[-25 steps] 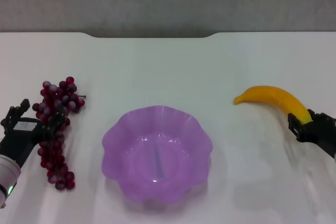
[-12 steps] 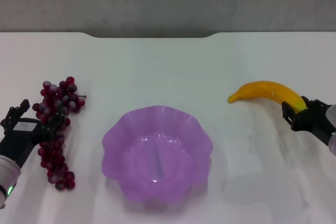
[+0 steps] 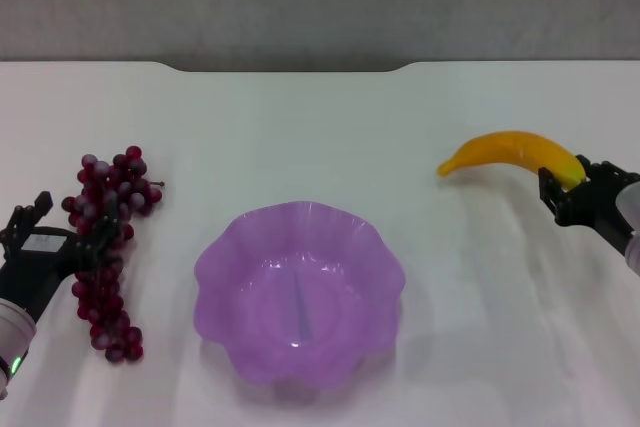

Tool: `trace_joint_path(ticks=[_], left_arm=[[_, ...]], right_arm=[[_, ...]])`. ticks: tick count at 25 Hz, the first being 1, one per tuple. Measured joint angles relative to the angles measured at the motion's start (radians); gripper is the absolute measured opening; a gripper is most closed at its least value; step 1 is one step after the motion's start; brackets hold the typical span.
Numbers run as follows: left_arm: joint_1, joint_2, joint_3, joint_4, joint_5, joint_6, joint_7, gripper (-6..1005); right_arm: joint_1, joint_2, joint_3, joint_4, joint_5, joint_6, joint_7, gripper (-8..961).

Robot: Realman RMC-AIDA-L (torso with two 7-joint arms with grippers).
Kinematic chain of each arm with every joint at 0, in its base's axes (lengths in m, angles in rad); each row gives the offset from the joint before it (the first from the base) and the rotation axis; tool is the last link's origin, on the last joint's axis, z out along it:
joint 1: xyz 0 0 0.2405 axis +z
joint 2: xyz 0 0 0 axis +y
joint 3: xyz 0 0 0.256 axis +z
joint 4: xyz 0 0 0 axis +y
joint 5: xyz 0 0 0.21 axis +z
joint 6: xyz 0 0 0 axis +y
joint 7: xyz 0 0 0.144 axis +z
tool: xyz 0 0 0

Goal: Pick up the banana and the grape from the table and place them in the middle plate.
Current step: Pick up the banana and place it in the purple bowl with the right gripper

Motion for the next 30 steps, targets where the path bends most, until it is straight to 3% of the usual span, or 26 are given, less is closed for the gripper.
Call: trace_joint_path(ticks=[16,30], left_arm=[[0.003,0.002,-0.001,0.003,-0.001,0.0,0.0,862],[0.004,0.002,-0.005,0.014,-0.002,0.001,0.0,862]], right_arm=[[-0.003,0.003,0.015,-0.1,0.0,0.007,-0.113,481],[-0.078,0.007,0.057,-0.385,0.001,0.118,-0.338,481]])
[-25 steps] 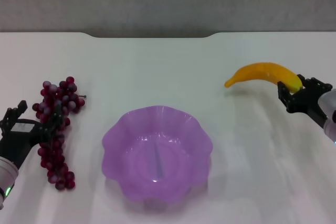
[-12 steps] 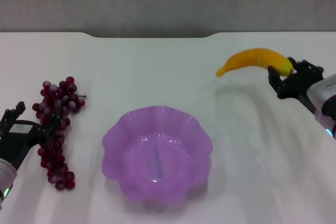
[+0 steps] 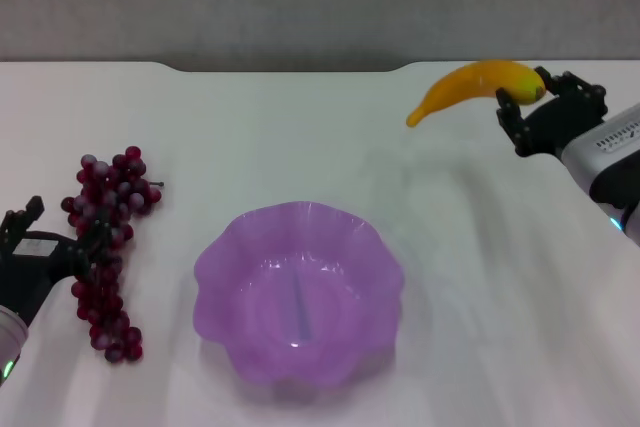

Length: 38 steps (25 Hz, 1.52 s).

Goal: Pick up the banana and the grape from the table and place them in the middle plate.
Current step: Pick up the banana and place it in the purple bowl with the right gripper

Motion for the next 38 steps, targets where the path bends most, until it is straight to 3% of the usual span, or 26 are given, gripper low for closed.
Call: trace_joint_path(ticks=[8,13,26,38], left_arm=[[0.0,0.0,0.002,0.0,0.001,0.0,0.0,862],[0.0,0.0,-0.001,0.0,-0.002,-0.001,0.0,862],[0.0,0.0,-0.001,0.0,0.005,0.008,0.0,862],[0.001,0.0,-0.002,0.001,0.001,0.009,0.009,861]], right_arm=[[-0.065,0.001,-0.055,-0.221,-0.002,0.061,-0.102,479],[-0.069,0.001,-0.133,-0.308,-0.002,0.085,-0.13,479],[-0.076,0.005,-0.466,-0.377,0.011,0.086,-0.12,479],[-0.155,0.005,-0.526,-0.376,0.024,0.086,-0.074,478]])
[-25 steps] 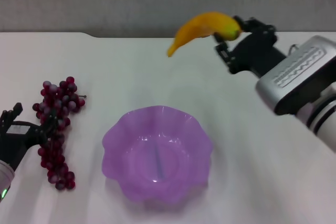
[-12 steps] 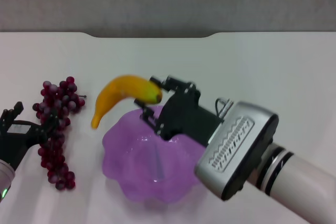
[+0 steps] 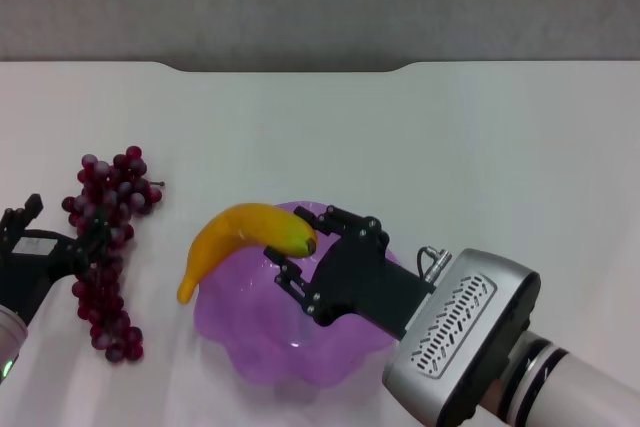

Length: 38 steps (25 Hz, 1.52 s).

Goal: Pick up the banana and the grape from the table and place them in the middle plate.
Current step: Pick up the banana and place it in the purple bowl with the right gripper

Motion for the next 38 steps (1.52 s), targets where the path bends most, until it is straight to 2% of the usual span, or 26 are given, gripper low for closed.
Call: trace_joint_path(ticks=[8,27,33,38], left_arm=[[0.01,-0.002,-0.001,0.001,-0.002,0.004,0.014,861],[0.029,0.0,-0.003,0.001,-0.004,0.045,0.015,861],[0.037,0.0,-0.003,0.001,-0.004,0.065,0.015,861],[0.037,0.0,-0.003,0.001,-0.004,0.068,0.015,861]], right_arm=[[-0.031,0.0,-0.029,0.04,0.002,0.0,0.081,478],[-0.132,-0.003,0.015,0.028,0.001,0.011,0.082,480],[-0.138,-0.003,0.011,0.034,0.001,0.011,0.085,478],[-0.137,-0.002,0.017,0.036,0.001,0.011,0.097,526]])
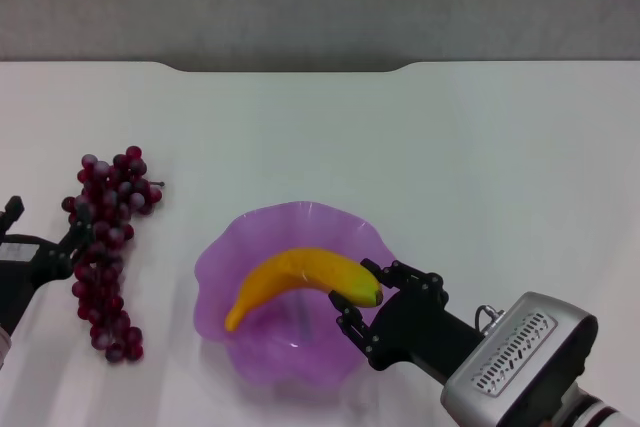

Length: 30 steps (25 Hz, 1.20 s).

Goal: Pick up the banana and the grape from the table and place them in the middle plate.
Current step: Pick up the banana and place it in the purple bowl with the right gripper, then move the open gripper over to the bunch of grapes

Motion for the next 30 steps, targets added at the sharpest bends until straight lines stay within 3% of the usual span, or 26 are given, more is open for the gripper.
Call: trace_joint_path(ticks=[6,15,22,30], left_arm=[[0.001,0.0,-0.001,0.0,0.0,0.017,0.0,861],[0.012,0.0,-0.002,0.0,-0.011,0.04,0.0,860],[0.012,0.0,-0.002,0.0,-0.012,0.037,0.0,860],[0.011,0.0,-0.001,0.0,-0.012,0.03,0.0,860]], right_arm=[[0.007,-0.001,0.001,-0.004,0.0,0.028,0.016,584],[0.023,-0.001,0.021,-0.01,0.0,0.065,0.042,771],[0.034,-0.005,0.134,-0.105,-0.025,0.057,0.004,894],[-0.013,-0.002,0.31,-0.252,-0.024,0.032,-0.16,744]])
